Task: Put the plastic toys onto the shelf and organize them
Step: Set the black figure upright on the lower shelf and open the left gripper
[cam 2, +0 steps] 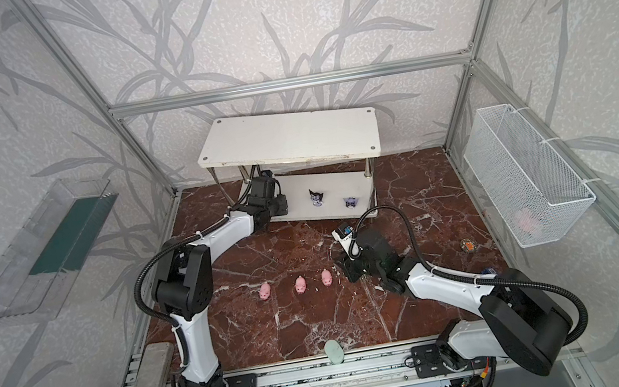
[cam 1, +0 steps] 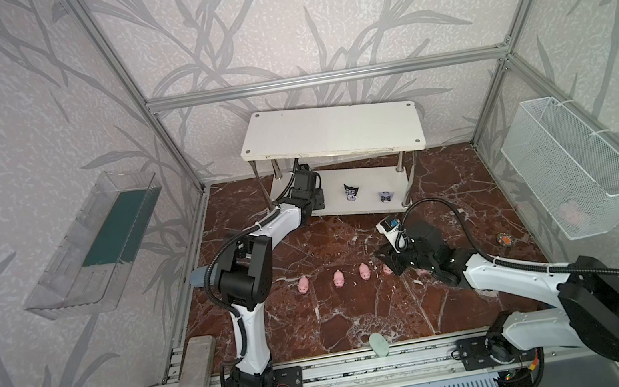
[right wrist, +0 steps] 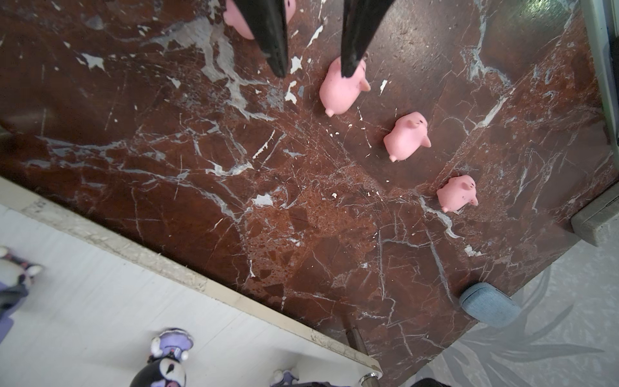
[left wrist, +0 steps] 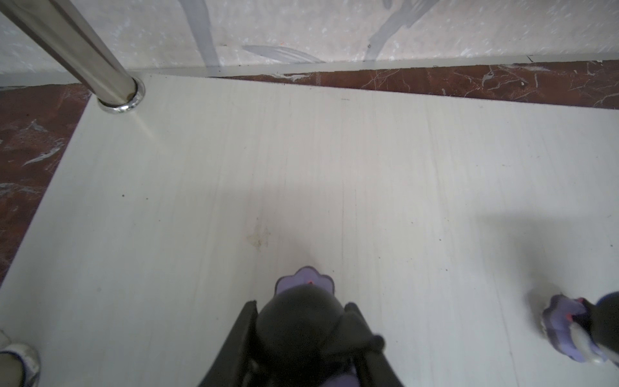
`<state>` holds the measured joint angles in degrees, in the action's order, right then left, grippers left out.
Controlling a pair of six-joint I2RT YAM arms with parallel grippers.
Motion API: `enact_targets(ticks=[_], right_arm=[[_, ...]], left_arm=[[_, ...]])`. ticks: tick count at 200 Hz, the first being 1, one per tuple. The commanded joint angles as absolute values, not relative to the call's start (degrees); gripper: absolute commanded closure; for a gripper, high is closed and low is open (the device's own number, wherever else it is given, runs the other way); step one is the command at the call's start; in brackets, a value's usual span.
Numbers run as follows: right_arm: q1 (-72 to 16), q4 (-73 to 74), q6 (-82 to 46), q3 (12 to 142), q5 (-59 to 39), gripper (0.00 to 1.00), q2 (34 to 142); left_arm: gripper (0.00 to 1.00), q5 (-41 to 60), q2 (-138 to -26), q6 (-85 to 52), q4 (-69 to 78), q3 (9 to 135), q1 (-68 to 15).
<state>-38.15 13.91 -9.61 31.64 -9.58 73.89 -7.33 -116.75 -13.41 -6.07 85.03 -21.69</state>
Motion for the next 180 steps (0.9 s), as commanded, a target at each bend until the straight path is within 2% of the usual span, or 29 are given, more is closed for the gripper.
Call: enact_targets(ticks=[1,69,124,180], right_arm=[[-38.15,15.36,-9.47,31.21,-10.28,0.71,74.44],[-38.21,15.47,-9.47,31.29,-10.38,0.71,74.68],[-38.16,15.53,-9.52,31.29,-10.50,0.71,74.88],[-38.17,15.64,-9.55,31.37,-10.55,0.71,75.18]], left_arm=[[0.68,-7.54,-117.37,-12.16,-7.03,86.73,-21.27],[0.61,-7.73,-116.61,-12.03,-7.26,86.62,-21.07],[0.50,-7.99,-116.10,-11.92,-6.85,85.97,-21.02],[0.49,-7.65,-114.20,-12.32,-5.76,84.25,-20.99]])
